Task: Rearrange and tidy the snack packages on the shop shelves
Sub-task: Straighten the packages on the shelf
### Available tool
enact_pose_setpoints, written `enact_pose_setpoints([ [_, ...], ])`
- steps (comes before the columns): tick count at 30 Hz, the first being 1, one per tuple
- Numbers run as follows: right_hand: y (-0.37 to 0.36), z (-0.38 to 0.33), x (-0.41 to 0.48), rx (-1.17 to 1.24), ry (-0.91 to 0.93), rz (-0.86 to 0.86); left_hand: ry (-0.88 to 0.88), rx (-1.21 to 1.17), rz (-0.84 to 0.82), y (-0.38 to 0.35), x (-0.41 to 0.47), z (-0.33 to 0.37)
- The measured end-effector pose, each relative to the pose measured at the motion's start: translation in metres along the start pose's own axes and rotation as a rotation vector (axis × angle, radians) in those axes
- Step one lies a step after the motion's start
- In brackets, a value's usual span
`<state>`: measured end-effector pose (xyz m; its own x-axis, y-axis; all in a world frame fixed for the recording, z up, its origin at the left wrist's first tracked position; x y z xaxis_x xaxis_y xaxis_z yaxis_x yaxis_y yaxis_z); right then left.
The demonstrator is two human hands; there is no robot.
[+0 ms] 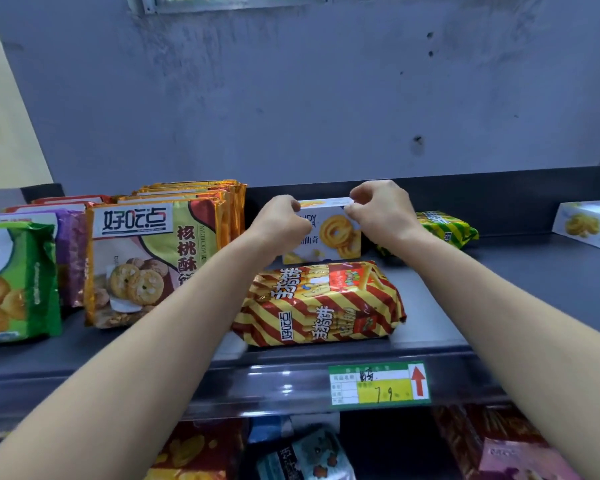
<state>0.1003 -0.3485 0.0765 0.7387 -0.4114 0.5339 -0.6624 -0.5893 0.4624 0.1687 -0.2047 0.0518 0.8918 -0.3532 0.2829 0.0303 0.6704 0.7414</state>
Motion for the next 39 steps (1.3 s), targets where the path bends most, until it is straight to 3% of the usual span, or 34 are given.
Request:
enact_pose_setpoints([
  [6, 0.007, -0.043, -0.045, -0.061, 0.138, -0.066, -0.231, 0.135, 0.108, 0.024, -0.047, 0.036],
  [13, 0.045, -0.074, -0.110, -0.173, 0.289, -0.074, -0.274, 0.265, 0.254, 0.054, -0.138, 0.066],
  [23, 0.080, -0.064, -0.227, -0.053, 0.374, -0.257, -0.090, 0.329, 0.245, 0.021, -0.280, 0.064],
  [32, 0.038, 0.019, -0.291, -0.057, 0.167, -0.519, 0.199, 0.221, 0.139, -0.028, -0.343, -0.017],
  [39, -0.008, 0.067, -0.310, -0.110, 0.006, -0.639, 0.281, 0.139, 0.003, -0.086, -0.342, -0.071],
])
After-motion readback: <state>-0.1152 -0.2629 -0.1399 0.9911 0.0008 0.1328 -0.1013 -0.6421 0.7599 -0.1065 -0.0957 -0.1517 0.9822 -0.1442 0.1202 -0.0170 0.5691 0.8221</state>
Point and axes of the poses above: each hand's wrist, its own x-axis towards the middle knuckle, its own y-axis out of the back of the hand, z = x × y, the point moved 10 cm from there along x, towards the middle knuckle, and after that the axes turned 10 degrees about x, right-handed, at the moved point
